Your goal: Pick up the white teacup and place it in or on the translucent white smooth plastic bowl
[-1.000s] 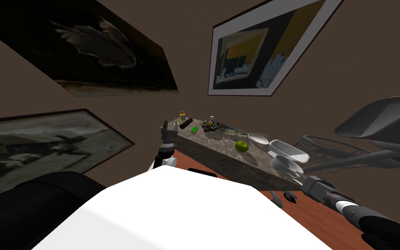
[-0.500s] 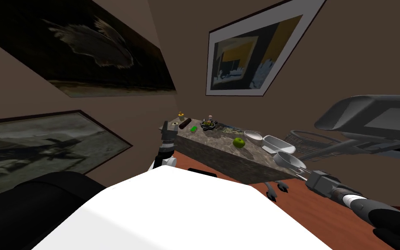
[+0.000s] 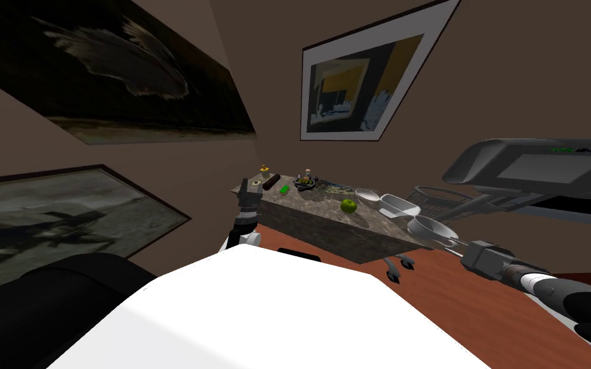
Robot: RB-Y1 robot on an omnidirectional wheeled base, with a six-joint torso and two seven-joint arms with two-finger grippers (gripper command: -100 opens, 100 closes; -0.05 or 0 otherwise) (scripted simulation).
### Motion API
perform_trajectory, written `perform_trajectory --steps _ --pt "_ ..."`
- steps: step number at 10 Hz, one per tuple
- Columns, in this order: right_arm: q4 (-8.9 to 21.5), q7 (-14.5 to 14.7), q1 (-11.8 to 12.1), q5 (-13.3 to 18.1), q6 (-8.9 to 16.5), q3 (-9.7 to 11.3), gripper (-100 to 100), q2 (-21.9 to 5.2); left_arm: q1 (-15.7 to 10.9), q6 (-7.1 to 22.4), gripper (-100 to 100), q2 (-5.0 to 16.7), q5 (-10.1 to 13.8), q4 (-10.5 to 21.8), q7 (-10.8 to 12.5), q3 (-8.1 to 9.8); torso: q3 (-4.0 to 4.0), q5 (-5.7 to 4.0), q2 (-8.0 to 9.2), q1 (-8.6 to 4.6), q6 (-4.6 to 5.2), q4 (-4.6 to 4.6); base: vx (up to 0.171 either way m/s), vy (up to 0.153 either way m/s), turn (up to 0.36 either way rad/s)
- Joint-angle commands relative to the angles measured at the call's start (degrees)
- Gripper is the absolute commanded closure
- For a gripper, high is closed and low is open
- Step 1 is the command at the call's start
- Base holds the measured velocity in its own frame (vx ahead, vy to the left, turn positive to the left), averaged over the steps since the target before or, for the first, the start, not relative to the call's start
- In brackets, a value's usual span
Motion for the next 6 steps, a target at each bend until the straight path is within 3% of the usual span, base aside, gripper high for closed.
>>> perform_trajectory --steps 1,4,6 --pt "0.18 -1.31 1.0 -0.25 -0.57 -1.69 100 -2.11 0.0 0.0 0 0.0 0.0 0.0 0.0 0.0 0.0 0.0 0.0 0.0 0.0 0.0 -0.039 0.015 -0.089" --pt "1.28 -2.65 1.75 -0.77 -1.87 -4.04 100 -5.17 0.0 0.0 0 0.0 0.0 0.0 0.0 0.0 -0.02 0.04 -0.04 0.03 -0.04 0.0 -0.033 0.006 -0.055" --pt "2.55 -3.79 2.77 -1.62 -3.21 -6.67 100 -8.57 0.0 0.0 0 0.0 0.0 0.0 0.0 0.0 -0.03 0.07 -0.08 0.04 -0.07 0.01 -0.029 -0.005 -0.059"
